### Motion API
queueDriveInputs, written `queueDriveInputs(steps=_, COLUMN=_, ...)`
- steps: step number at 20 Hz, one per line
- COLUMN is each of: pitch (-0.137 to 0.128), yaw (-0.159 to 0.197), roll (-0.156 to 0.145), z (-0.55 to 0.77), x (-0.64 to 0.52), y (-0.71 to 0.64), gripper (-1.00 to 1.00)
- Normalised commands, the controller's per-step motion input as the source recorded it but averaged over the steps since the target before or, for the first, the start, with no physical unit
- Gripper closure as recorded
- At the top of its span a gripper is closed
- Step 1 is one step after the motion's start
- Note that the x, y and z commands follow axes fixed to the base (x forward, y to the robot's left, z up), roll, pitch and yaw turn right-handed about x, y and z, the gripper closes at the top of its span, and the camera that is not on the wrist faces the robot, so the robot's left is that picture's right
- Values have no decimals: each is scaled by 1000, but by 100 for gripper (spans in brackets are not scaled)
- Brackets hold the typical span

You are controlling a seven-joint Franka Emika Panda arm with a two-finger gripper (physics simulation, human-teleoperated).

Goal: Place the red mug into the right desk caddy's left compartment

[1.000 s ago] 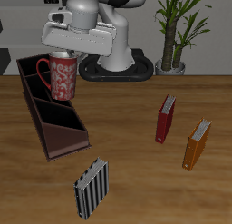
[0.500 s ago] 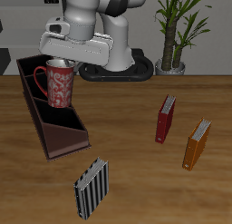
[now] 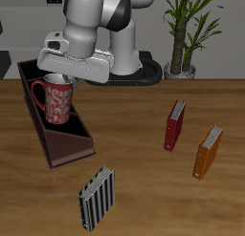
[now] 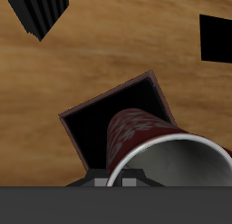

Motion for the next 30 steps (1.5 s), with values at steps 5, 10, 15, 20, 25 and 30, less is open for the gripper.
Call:
queueDriveInputs(steps=5, pitch=20, yaw=-17, roll=-7, z=-135, x=95, y=-82, gripper=100)
queueDriveInputs(steps=10, pitch=33, yaw=15, roll=6, z=-249, x=134, y=38, gripper=100)
queueDriveInputs(steps=15, pitch=50, yaw=5, roll=27, z=-335, x=156, y=125, gripper=100)
queueDriveInputs(steps=20, pitch=51, yaw=-7, roll=5, z=-294, x=168, y=63, gripper=100)
queueDriveInputs(steps=25, pitch=9, yaw=4, roll=4, z=-49, x=77, y=53, gripper=100)
queueDriveInputs(steps=30, pitch=16, yaw=-18, roll=-12, z=-12, x=24, y=91, gripper=-100)
